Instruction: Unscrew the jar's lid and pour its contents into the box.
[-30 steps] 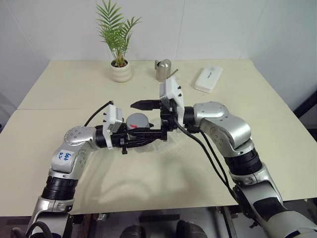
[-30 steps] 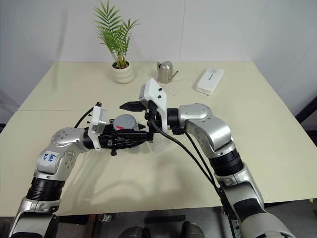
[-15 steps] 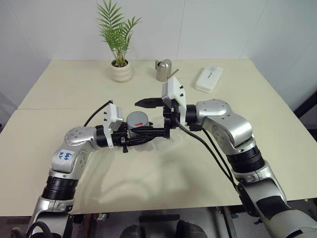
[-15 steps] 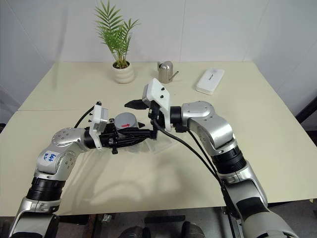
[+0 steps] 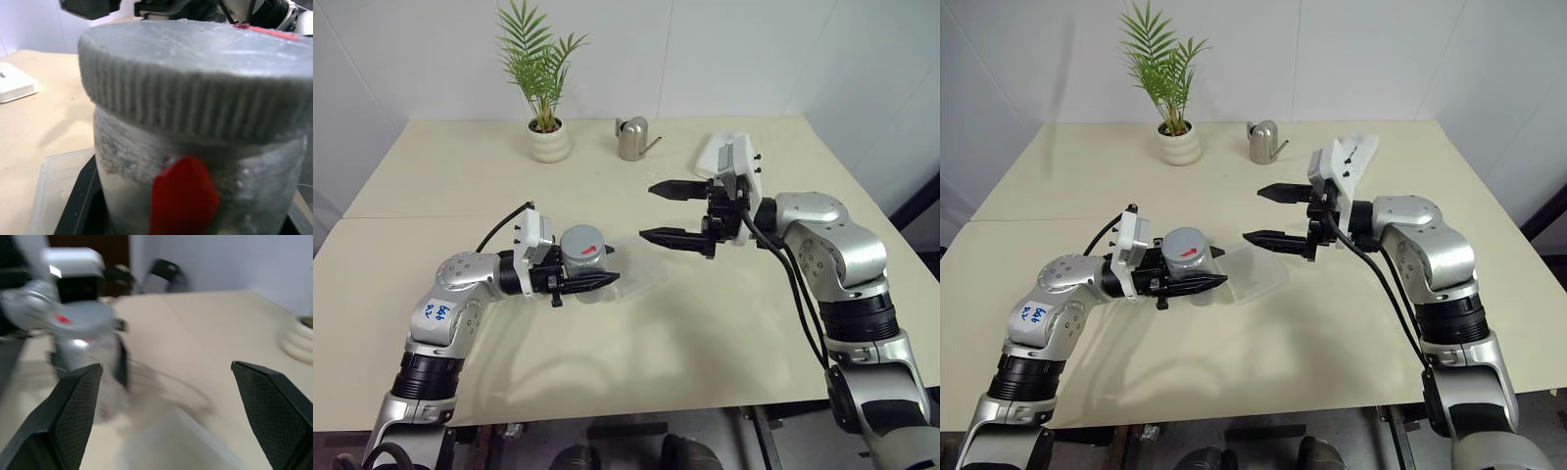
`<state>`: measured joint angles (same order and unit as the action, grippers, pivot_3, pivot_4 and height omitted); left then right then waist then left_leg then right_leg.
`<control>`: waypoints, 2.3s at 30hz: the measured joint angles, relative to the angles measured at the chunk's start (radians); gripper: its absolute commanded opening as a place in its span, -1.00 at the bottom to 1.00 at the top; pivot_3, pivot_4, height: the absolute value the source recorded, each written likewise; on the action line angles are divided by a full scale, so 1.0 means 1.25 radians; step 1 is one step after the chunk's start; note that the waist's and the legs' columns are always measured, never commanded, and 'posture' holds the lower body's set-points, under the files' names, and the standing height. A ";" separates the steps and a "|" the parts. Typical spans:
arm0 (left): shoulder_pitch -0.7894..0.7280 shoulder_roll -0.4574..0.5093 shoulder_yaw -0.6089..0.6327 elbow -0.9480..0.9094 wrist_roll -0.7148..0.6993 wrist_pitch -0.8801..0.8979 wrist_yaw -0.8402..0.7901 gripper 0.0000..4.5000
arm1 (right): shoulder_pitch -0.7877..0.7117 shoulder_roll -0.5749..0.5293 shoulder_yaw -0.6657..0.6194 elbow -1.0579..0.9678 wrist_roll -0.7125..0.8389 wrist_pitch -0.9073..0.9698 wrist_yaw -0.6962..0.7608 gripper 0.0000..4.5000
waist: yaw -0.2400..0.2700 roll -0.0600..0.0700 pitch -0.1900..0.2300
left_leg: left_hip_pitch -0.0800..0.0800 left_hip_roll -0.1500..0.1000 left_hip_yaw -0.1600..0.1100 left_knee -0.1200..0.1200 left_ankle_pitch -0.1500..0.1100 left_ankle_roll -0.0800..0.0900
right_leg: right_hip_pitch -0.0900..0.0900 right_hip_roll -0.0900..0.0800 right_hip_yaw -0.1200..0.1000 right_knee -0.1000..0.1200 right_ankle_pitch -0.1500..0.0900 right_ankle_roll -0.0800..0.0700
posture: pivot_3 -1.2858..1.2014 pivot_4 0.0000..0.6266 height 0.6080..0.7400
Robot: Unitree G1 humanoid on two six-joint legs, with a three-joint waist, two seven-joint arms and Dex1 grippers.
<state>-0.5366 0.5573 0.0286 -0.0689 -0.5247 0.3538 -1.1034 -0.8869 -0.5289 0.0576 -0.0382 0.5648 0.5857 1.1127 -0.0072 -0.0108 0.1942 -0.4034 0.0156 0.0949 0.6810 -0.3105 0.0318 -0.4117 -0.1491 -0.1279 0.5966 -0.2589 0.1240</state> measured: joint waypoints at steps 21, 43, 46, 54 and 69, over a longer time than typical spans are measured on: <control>-0.026 -0.022 -0.013 0.029 0.005 -0.006 0.005 -0.14 | -0.055 0.187 0.139 -0.066 -0.016 0.095 -0.158 0.97 | 0.002 0.000 0.000 | 0.000 -0.001 -0.001 0.000 0.000 0.000 | 0.000 0.000 0.000 0.001 0.000 0.000 | 0.03 -0.52 1.00; -0.020 -0.017 -0.006 0.032 0.014 -0.005 0.013 -0.14 | -0.090 -0.023 0.032 0.177 -0.093 -0.050 -0.023 0.97 | 0.001 0.000 0.000 | 0.000 -0.001 0.001 0.000 0.000 0.000 | 0.000 0.000 0.000 0.000 0.000 0.000 | 0.03 -0.52 1.00; -0.019 -0.015 -0.005 0.032 0.014 -0.006 0.013 -0.14 | -0.087 -0.023 0.017 0.156 -0.073 -0.036 0.000 0.97 | -0.005 0.000 0.000 | 0.000 0.000 0.001 0.000 0.000 0.000 | 0.000 0.000 0.000 0.000 0.000 0.000 | 0.03 -0.52 1.00; -0.020 -0.022 -0.007 0.036 0.015 -0.012 0.013 -0.14 | -0.061 0.119 0.078 -0.030 -0.011 0.061 -0.056 0.97 | -0.013 0.000 0.000 | 0.000 0.000 0.000 0.000 0.000 0.000 | 0.000 0.000 0.000 0.001 0.000 0.000 | 0.03 -0.52 1.00; -0.021 -0.024 -0.007 0.037 0.015 -0.011 0.014 -0.14 | -0.075 0.183 0.131 0.004 -0.060 0.054 -0.127 0.97 | -0.016 0.000 0.000 | 0.000 0.000 -0.001 0.001 0.000 0.000 | 0.000 0.000 0.000 0.001 0.000 0.000 | 0.03 -0.52 1.00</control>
<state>-0.5629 0.5278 0.0199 -0.0224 -0.5063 0.3398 -1.0854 -0.9806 -0.3004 0.2214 -0.0332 0.4895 0.6531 0.9541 -0.0267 -0.0111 0.1940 -0.4037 0.0153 0.0942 0.6817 -0.3103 0.0317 -0.4120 -0.1495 -0.1277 0.5980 -0.2586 0.1236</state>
